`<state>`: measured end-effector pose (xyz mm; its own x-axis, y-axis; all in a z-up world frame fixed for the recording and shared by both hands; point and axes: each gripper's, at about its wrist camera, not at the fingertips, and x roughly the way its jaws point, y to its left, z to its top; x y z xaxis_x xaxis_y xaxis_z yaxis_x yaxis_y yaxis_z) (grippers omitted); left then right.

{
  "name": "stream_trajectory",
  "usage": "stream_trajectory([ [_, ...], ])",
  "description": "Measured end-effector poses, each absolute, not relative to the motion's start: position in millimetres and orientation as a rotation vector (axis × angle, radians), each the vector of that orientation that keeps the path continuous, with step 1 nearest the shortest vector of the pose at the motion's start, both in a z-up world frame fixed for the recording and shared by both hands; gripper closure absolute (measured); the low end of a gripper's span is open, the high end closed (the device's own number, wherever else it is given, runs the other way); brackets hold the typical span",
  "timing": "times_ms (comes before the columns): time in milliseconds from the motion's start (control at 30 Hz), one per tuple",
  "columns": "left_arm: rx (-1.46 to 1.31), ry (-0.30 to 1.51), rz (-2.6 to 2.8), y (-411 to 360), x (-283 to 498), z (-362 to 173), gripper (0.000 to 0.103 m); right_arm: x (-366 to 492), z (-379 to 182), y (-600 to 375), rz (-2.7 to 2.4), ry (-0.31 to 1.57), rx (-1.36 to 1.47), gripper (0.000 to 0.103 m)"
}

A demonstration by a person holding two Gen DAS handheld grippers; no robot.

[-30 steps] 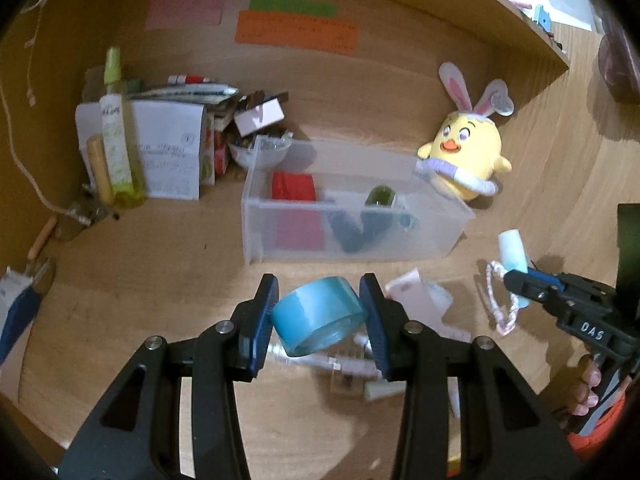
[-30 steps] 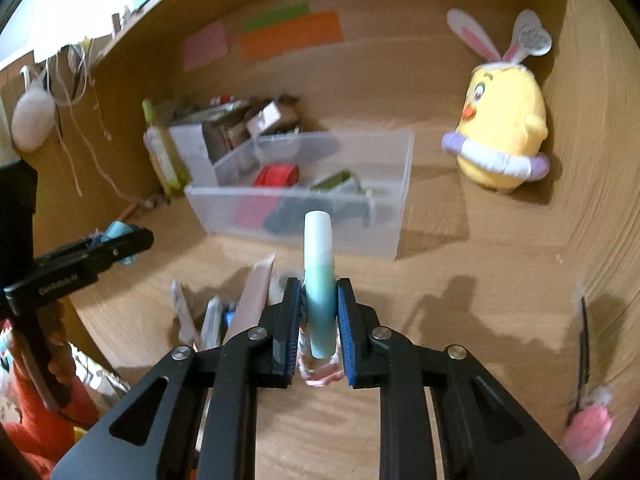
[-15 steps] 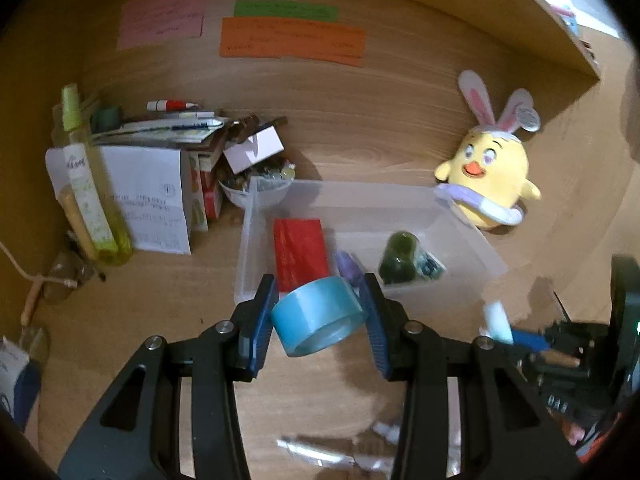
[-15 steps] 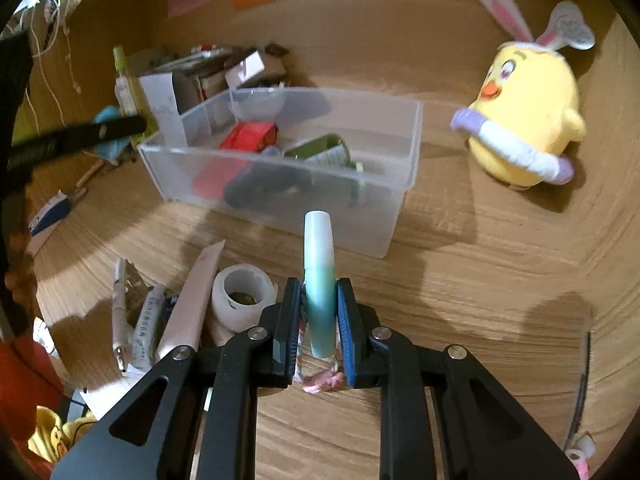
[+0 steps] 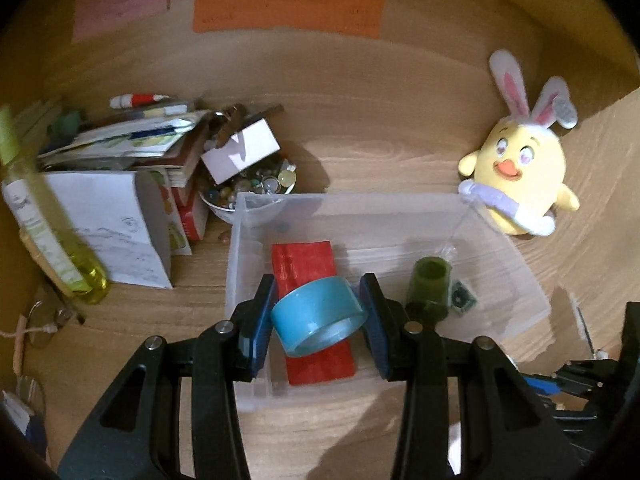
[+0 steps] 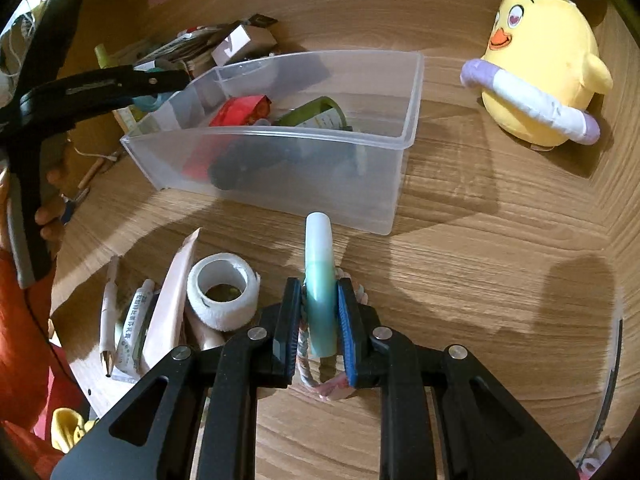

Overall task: Organize objects
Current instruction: 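Carry the tape roll and mint tube into the bin and release them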

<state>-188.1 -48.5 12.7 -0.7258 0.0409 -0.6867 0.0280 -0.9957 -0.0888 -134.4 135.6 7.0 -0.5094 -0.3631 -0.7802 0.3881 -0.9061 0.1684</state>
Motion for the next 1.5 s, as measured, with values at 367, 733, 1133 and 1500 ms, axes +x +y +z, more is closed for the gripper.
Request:
stream_trajectory([
  [367,-1.277,-0.036,2.868,-36.7,-223.0,-4.0,0.061,-142.2,0.3,145.3,-2.407,-0.018,1.261,0.086],
  [733,-1.331,-0.012,2.821,-28.4,-237.7,-15.7,0.061,-123.4,35.5,151.2,-2.529,0.086,1.113,0.089],
  [1133,-1.269,0.009,2.846,-34.2,-222.7,-2.9,0.033,-127.1,85.0,137.0,-2.589,0.136,0.948,0.09],
  [1500,-1.103,0.077,2.877,-31.3,-166.3,23.3,0.007,-207.1,77.4,93.4,-2.612,0.25,1.057,0.09],
])
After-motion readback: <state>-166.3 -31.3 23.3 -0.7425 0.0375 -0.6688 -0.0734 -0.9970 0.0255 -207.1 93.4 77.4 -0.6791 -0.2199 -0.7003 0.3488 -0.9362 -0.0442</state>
